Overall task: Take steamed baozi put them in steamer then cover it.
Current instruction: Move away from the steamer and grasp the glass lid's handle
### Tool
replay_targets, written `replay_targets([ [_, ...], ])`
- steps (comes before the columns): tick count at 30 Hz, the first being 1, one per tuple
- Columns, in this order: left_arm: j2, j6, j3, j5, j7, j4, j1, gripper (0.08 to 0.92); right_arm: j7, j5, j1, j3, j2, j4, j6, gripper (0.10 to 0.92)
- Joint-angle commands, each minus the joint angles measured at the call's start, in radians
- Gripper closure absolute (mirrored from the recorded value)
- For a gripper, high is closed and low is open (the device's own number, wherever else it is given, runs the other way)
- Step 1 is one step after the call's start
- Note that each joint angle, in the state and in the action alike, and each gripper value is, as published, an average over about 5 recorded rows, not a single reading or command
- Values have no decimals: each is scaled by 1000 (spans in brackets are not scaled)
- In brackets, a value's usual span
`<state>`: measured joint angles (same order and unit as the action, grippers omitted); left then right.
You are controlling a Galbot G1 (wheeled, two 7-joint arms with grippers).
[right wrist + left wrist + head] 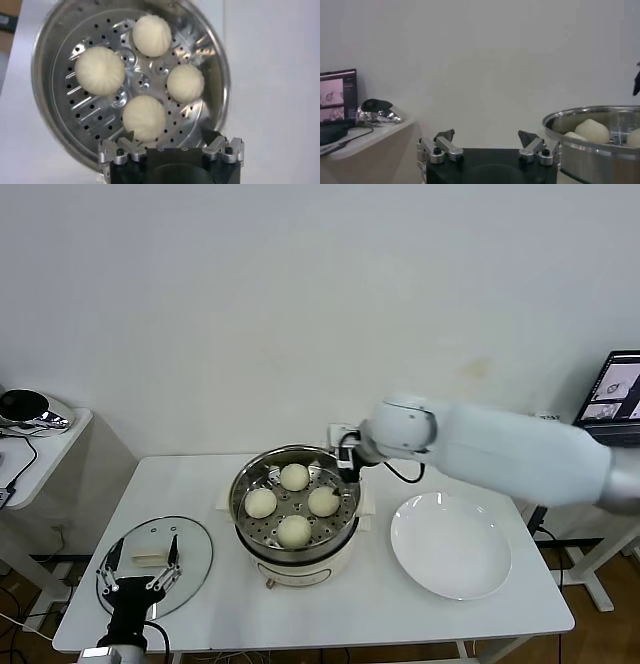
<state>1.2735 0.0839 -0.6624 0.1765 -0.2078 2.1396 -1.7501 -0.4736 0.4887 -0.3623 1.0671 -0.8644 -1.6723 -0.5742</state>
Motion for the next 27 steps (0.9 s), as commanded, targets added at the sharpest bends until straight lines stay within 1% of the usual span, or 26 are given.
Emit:
replay_targets([
  [1, 6, 1, -5, -13, 0, -14, -3, 177, 510, -121, 811, -703, 243, -194, 469, 203],
  [3, 13, 2, -7, -23, -1, -19, -5, 177, 506, -199, 1024, -889, 202, -194, 561, 203],
  [7, 27, 6, -6, -53, -6, -27, -15, 177, 452, -362, 1410, -1278, 56, -182, 731, 203],
  [12, 40, 23, -8, -149, -29, -68, -24, 177, 353, -430, 1687, -1636, -199, -190, 848, 203],
  [15, 30, 33, -21, -240, -46, -108, -31, 177, 310, -436, 1772, -1791, -345, -211, 857, 203],
  [19, -9, 41, -78, -430, -54, -162, -41, 177, 303, -402, 1850, -1922, -473, -251, 817, 203],
  [22, -54, 61, -141, -660, -52, -206, -54, 177, 346, -379, 1901, -1972, -514, -262, 786, 203],
  [25, -101, 95, -216, -935, -46, -258, -70, 177, 404, -361, 1940, -2013, -522, -263, 760, 203],
  [27, -130, 114, -255, -1075, -42, -296, -74, 177, 438, -346, 1956, -2041, -528, -262, 749, 203],
])
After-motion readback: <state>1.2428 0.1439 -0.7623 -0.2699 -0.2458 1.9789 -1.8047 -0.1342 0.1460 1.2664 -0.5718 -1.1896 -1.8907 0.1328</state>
